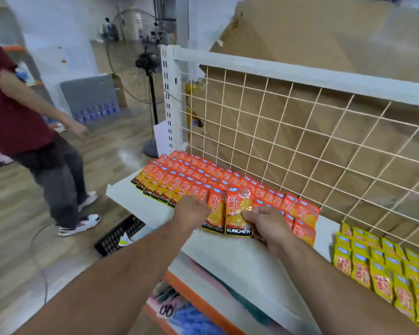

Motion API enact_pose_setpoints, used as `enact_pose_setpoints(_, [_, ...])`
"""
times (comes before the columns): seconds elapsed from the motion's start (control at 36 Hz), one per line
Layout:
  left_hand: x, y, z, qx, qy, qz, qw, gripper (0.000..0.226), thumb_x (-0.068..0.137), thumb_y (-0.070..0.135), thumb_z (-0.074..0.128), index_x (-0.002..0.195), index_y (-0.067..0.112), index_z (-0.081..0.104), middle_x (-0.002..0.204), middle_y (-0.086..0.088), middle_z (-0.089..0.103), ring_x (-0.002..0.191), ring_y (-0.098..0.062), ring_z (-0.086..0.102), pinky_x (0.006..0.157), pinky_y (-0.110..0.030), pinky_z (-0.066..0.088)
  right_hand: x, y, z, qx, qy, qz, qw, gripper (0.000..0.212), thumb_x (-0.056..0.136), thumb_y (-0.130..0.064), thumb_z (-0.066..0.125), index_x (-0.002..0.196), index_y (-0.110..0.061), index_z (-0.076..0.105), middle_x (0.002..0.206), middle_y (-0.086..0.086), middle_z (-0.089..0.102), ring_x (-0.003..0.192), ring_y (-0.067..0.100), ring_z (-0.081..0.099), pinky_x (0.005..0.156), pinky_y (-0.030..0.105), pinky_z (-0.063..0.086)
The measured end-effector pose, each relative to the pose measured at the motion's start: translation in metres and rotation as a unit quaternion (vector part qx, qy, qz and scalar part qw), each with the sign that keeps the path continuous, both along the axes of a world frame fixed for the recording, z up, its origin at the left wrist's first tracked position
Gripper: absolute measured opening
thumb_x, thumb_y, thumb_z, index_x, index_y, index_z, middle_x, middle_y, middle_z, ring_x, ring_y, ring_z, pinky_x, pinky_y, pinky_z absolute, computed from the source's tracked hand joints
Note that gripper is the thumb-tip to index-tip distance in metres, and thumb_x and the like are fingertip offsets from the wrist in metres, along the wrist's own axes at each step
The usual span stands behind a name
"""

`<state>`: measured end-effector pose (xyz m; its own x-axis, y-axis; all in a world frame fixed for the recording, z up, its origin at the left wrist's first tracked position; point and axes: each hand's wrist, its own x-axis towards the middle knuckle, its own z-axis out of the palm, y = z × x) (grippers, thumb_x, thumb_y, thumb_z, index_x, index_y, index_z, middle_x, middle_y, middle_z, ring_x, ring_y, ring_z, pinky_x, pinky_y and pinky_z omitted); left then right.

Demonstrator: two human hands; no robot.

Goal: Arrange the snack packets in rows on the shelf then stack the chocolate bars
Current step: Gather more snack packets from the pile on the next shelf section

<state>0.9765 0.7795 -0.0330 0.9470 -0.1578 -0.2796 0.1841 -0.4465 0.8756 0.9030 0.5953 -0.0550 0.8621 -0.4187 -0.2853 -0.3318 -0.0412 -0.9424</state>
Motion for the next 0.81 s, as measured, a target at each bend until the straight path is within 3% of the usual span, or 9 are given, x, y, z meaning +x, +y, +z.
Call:
enact_pose_setpoints(0.14, [0.020,-0.006,-0.003,0.071,-0.035,-0.019,0.997,0.005,0.085,0.012,0.068,0.083,0.008,0.066,0.091,-0.015,0.072,0.084,-0.030,0.070,0.079,-0.039,0.060,0.019,-0.004,-0.002,-0.022,0.006,-0.008,1.000,0.029,0.081,-0.021,0.080,0.069,-0.016,0.055,0.061,0.000,0.054,0.047,0.010,0.040,0.052,0.026,0.031])
enact_pose_setpoints(0.31, [0.039,-0.009,-0.007,0.189,-0.069,-0.066,0.977,0.018,0.086,0.024,0.065,0.088,0.007,0.070,0.087,-0.010,0.069,0.080,-0.026,0.065,0.071,-0.032,0.053,0.032,-0.006,0.001,-0.038,0.012,0.004,0.999,0.022,0.085,-0.017,0.076,0.081,-0.011,0.056,0.065,0.010,0.042,0.038,0.011,0.034,0.047,0.024,0.026])
enact_pose_setpoints(0.39, [0.047,-0.011,-0.012,0.238,-0.093,-0.082,0.963,0.017,0.085,0.026,0.064,0.087,0.010,0.068,0.084,-0.006,0.066,0.076,-0.024,0.062,0.066,-0.029,0.047,0.036,-0.005,0.003,-0.036,0.016,0.001,0.999,0.021,0.086,-0.015,0.075,0.080,-0.010,0.056,0.061,0.010,0.044,0.037,0.012,0.034,0.043,0.021,0.026])
enact_pose_setpoints(0.56, [0.057,-0.016,-0.015,0.347,-0.170,-0.118,0.915,0.024,0.083,0.028,0.066,0.101,0.013,0.062,0.100,-0.004,0.067,0.097,-0.026,0.067,0.070,-0.030,0.051,0.041,0.001,0.005,-0.047,0.024,-0.012,0.999,0.030,0.087,-0.013,0.074,0.069,-0.011,0.050,0.069,0.016,0.045,0.033,0.006,0.043,0.044,0.021,0.029])
enact_pose_setpoints(0.67, [0.060,-0.015,-0.015,0.349,-0.174,-0.135,0.911,0.014,0.083,0.027,0.066,0.083,0.017,0.056,0.088,-0.002,0.065,0.080,-0.022,0.062,0.061,-0.028,0.048,0.042,0.006,0.005,-0.060,0.028,-0.030,0.997,0.028,0.085,-0.016,0.077,0.069,-0.011,0.054,0.067,0.015,0.050,0.036,0.006,0.045,0.050,0.025,0.031])
enact_pose_setpoints(0.81, [0.063,-0.008,-0.015,0.335,-0.195,-0.162,0.908,0.028,0.083,0.029,0.065,0.066,0.020,0.046,0.069,0.004,0.051,0.069,-0.018,0.055,0.054,-0.026,0.040,0.040,0.017,0.005,-0.073,0.026,-0.061,0.995,0.043,0.085,-0.012,0.076,0.057,-0.017,0.044,0.058,0.009,0.047,0.032,0.005,0.037,0.045,0.025,0.027])
